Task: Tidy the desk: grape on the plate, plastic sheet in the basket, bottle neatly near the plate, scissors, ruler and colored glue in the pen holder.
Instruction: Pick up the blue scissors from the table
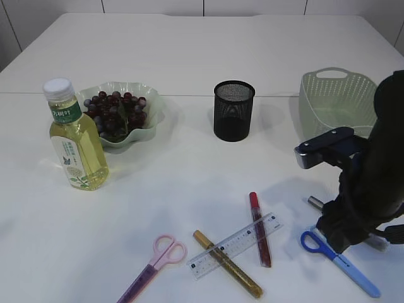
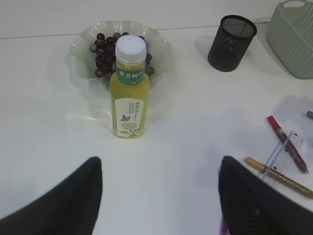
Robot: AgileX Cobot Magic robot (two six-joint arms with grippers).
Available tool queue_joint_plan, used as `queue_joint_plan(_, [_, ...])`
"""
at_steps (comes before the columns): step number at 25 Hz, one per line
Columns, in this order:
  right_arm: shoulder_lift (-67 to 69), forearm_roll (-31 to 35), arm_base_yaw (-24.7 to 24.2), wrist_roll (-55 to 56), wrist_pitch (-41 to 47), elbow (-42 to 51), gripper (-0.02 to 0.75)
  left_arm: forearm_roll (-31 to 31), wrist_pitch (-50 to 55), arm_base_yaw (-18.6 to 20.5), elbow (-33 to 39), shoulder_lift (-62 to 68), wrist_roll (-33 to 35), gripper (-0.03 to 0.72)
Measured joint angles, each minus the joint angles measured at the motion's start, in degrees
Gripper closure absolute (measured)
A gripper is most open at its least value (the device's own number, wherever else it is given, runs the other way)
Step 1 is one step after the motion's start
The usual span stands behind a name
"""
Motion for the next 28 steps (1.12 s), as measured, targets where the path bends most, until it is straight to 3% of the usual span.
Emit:
queue_joint_plan(7, [2.50,0.45,0.00,-1.71,-0.54,-0.06,0.268,-0.32,-0.25,0.00,0.00,0.00,0.00,0.147])
queue_joint_plan(16, [5.28,0.58,0.00,-2.20,-1.83,-0.06,0.340,-0.45,-0.50,0.00,0.00,0.00,0.00,0.147])
queue_joint_plan(28, [8.83,0.93,-2.63,-2.38,-4.88,-0.06,0.344,-0.45,-0.50,0.00,0.00,0.00,0.00,0.147])
